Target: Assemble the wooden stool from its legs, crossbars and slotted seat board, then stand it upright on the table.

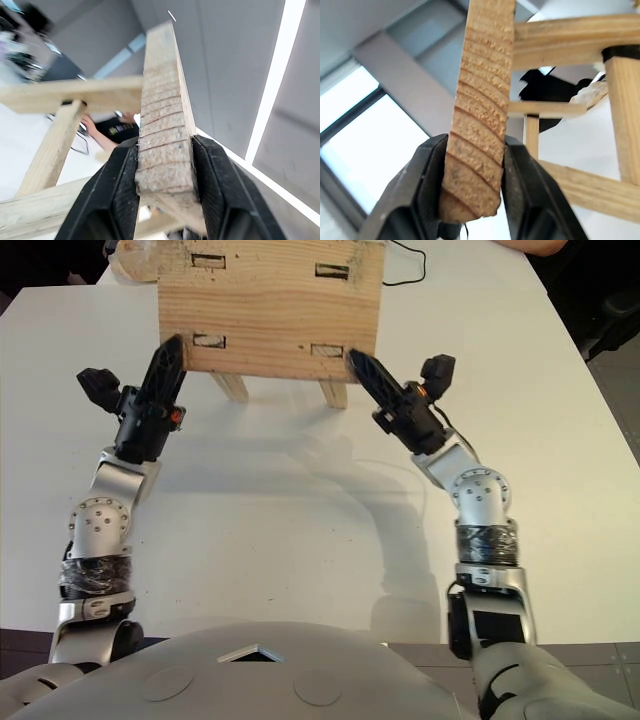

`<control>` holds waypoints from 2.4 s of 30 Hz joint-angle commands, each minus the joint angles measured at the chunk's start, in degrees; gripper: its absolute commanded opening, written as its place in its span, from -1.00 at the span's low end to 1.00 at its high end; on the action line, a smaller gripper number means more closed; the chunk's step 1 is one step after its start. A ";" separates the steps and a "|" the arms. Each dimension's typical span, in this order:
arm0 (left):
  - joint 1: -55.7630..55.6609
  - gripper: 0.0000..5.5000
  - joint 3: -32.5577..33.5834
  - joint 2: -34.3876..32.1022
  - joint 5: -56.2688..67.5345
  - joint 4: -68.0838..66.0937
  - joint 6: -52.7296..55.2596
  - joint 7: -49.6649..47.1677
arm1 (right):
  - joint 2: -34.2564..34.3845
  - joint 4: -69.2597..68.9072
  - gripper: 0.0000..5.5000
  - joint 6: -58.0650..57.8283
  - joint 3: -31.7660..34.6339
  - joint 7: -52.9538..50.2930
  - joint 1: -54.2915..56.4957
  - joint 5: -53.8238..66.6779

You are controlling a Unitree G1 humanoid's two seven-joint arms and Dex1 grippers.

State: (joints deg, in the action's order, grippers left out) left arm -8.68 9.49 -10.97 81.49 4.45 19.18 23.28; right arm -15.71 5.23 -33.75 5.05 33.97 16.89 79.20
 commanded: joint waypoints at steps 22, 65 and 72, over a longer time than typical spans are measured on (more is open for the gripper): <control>-11.63 -0.53 2.12 17.19 4.81 1.08 -4.69 -64.88 | 22.54 -13.34 -0.52 9.10 -0.16 -80.44 7.01 -5.31; 2.90 0.28 -10.08 3.41 -77.74 -11.71 -22.04 -46.44 | 8.45 9.53 0.26 30.38 -10.70 -58.20 2.43 -83.42; -2.64 0.28 -7.13 8.39 -78.41 -26.25 -29.54 -46.17 | 13.00 22.26 0.26 39.98 -11.61 -57.20 4.77 -85.81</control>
State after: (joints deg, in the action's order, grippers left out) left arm -9.44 1.53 -4.28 4.33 -17.61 -8.47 -22.48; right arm -4.03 23.65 3.28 -6.51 -23.51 19.94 -5.34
